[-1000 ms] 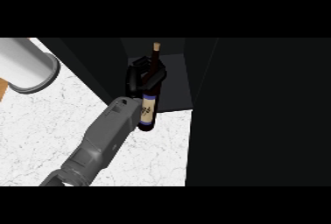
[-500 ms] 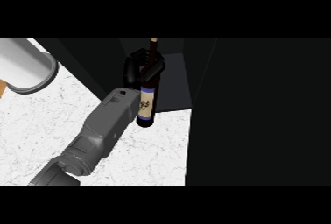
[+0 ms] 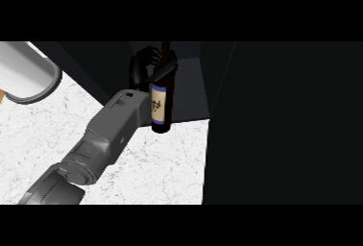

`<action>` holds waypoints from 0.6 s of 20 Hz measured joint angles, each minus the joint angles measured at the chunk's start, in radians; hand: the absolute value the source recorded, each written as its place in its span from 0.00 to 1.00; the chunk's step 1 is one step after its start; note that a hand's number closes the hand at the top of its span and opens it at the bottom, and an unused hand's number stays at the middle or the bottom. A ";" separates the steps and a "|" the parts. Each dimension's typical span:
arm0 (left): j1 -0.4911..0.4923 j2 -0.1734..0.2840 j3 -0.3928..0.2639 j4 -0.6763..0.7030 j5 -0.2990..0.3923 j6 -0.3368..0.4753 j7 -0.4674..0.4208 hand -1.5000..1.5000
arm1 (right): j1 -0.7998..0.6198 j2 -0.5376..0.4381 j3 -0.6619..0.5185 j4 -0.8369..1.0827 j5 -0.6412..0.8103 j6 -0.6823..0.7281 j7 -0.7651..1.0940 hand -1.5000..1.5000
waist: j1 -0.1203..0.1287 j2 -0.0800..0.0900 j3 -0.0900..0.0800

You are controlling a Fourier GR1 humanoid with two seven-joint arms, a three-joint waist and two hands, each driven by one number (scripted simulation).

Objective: Pick up the wine, place it into the cabinet and close the cabinet

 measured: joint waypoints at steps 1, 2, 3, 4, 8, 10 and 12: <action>-0.005 0.001 0.000 0.008 -0.003 0.007 -0.002 0.00 | 0.004 0.001 0.001 -0.003 0.001 0.003 -0.002 0.00 | -0.001 -0.001 0.000; -0.012 0.001 -0.002 0.015 -0.007 0.014 -0.003 0.00 | -0.001 -0.001 -0.001 0.000 -0.002 0.002 -0.001 0.00 | -0.001 0.000 0.000; -0.016 0.005 -0.005 0.024 -0.012 0.017 -0.001 0.00 | 0.001 0.004 0.003 -0.002 -0.001 0.001 -0.002 0.00 | -0.001 0.000 0.000; -0.019 0.010 -0.006 0.032 -0.016 0.023 -0.003 0.00 | 0.005 0.004 0.005 -0.001 -0.001 0.007 -0.005 0.00 | -0.003 0.000 0.000; -0.015 0.015 -0.014 0.063 -0.030 0.041 -0.004 0.00 | 0.012 0.009 0.006 -0.011 -0.003 0.003 -0.002 0.00 | -0.006 0.001 0.000; -0.019 0.018 -0.014 0.074 -0.033 0.043 0.006 0.00 | 0.014 0.010 0.006 -0.022 -0.006 -0.001 0.001 0.00 | -0.008 0.001 0.000; -0.025 0.018 -0.012 0.083 -0.032 0.045 0.016 0.00 | 0.014 0.009 0.003 -0.021 -0.006 -0.002 0.003 0.00 | -0.009 0.002 -0.001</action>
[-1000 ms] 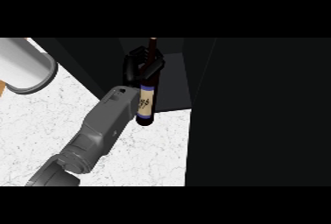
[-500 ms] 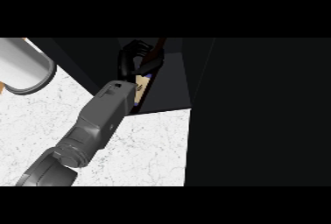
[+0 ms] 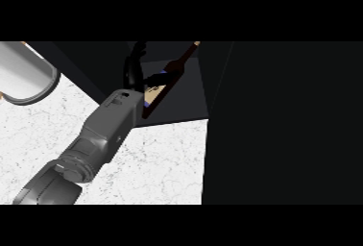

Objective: Pick up the wine, place it into the cabinet and close the cabinet

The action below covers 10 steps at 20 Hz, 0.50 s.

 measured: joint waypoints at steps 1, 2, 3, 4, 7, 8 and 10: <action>-0.002 0.001 0.001 0.003 0.001 0.001 0.003 0.00 | 0.002 0.004 0.002 -0.001 0.001 0.000 -0.003 0.00 | -0.001 0.001 0.000; -0.003 0.002 0.004 0.004 0.003 -0.001 0.006 0.00 | 0.005 0.003 0.001 -0.004 -0.001 0.001 -0.001 0.00 | -0.001 0.001 0.000; 0.000 0.001 0.006 0.002 0.004 0.002 0.000 0.00 | 0.006 0.002 0.001 -0.001 0.000 0.004 -0.004 0.00 | -0.001 0.001 0.000; 0.000 0.001 0.007 0.002 0.005 0.003 -0.002 0.00 | 0.007 0.002 0.002 -0.004 -0.003 0.004 -0.001 0.00 | -0.001 0.001 0.000; 0.003 0.003 0.015 -0.004 0.011 0.003 -0.015 0.00 | 0.015 -0.004 -0.007 0.001 -0.006 0.016 -0.006 0.00 | -0.001 0.001 0.000; 0.004 0.002 0.016 -0.008 0.011 0.001 -0.023 0.00 | 0.015 -0.003 -0.008 0.004 -0.004 0.014 -0.006 0.00 | 0.001 0.001 0.000; 0.009 -0.001 0.017 -0.017 0.010 -0.012 -0.042 0.00 | 0.018 0.000 -0.005 0.003 -0.002 0.016 -0.008 0.00 | 0.004 0.000 0.000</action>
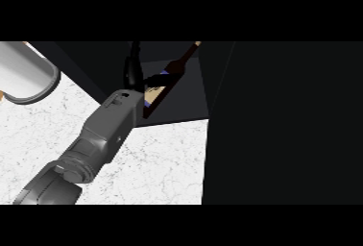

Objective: Pick up the wine, place it into the cabinet and close the cabinet

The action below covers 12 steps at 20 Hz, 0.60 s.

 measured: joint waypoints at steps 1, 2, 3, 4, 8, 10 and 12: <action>-0.001 -0.003 0.000 -0.002 -0.001 0.000 -0.007 0.00 | -0.009 0.001 0.003 0.005 0.003 -0.003 0.000 0.00 | 0.004 0.000 0.000; 0.000 -0.002 0.001 -0.003 -0.001 -0.009 -0.011 0.00 | -0.011 0.003 0.005 0.001 0.003 -0.005 0.001 0.00 | 0.004 0.000 0.000; 0.002 -0.003 0.003 -0.005 0.000 -0.013 -0.018 0.00 | -0.007 0.003 0.008 -0.007 0.001 -0.005 0.005 0.00 | 0.004 -0.002 0.000; 0.003 -0.006 0.005 -0.007 0.000 -0.015 -0.025 0.00 | -0.002 0.005 0.012 -0.016 0.004 -0.006 0.008 0.00 | 0.005 -0.003 0.000; 0.004 -0.022 0.016 -0.016 0.006 -0.025 -0.047 0.00 | -0.003 0.006 0.015 -0.017 0.007 -0.008 0.010 0.00 | 0.013 -0.006 0.000; 0.006 -0.029 0.022 -0.019 0.008 -0.038 -0.056 0.00 | 0.000 0.003 0.012 -0.020 0.008 -0.008 0.014 0.00 | 0.017 -0.009 0.000; 0.005 -0.032 0.025 -0.025 0.008 -0.058 -0.065 0.00 | 0.001 0.002 0.009 -0.019 0.005 -0.006 0.013 0.00 | 0.023 -0.012 0.001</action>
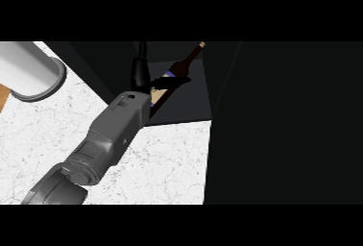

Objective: Pick up the wine, place it into the cabinet and close the cabinet

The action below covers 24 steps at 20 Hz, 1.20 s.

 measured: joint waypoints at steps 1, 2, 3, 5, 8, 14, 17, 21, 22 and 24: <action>-0.002 -0.005 0.001 -0.005 0.001 0.001 -0.005 0.00 | -0.003 0.004 0.006 0.000 0.001 -0.001 -0.001 0.00 | -0.001 -0.001 0.000; -0.007 -0.009 0.004 -0.010 0.002 -0.002 -0.009 0.00 | -0.004 0.005 0.007 -0.001 0.000 -0.002 -0.001 0.00 | -0.001 -0.002 0.000; -0.003 -0.013 0.009 -0.018 0.008 -0.003 -0.020 0.00 | -0.006 0.005 0.005 0.001 -0.002 -0.003 0.000 0.00 | -0.001 -0.003 0.000; 0.015 -0.017 0.015 -0.034 0.018 -0.018 -0.043 0.00 | 0.005 0.009 0.012 -0.003 -0.005 -0.001 0.002 0.00 | -0.001 -0.006 0.001; 0.024 -0.021 0.019 -0.063 0.034 -0.041 -0.069 0.00 | 0.008 0.012 0.016 -0.002 0.000 -0.001 0.000 0.00 | 0.002 -0.011 0.001; 0.088 -0.024 -0.043 -0.164 0.098 -0.074 -0.106 0.00 | 0.004 0.016 0.024 0.009 0.020 0.002 -0.001 0.00 | 0.011 -0.022 0.001; 0.132 -0.024 -0.112 -0.244 0.153 -0.058 -0.100 0.00 | -0.004 0.009 0.006 0.004 -0.004 -0.011 0.017 0.00 | 0.017 -0.027 0.001; 0.222 -0.025 -0.257 -0.416 0.238 0.021 -0.061 0.00 | 0.003 0.020 0.013 -0.005 0.021 -0.021 0.018 0.00 | 0.035 -0.034 0.002; 0.252 -0.025 -0.293 -0.465 0.250 0.038 -0.054 0.00 | 0.015 0.025 0.011 -0.007 0.023 -0.022 0.015 0.00 | 0.043 -0.036 0.002; 0.319 -0.025 -0.355 -0.562 0.278 0.075 -0.052 0.00 | 0.015 0.019 0.001 -0.011 0.023 -0.029 0.023 0.00 | 0.057 -0.039 0.002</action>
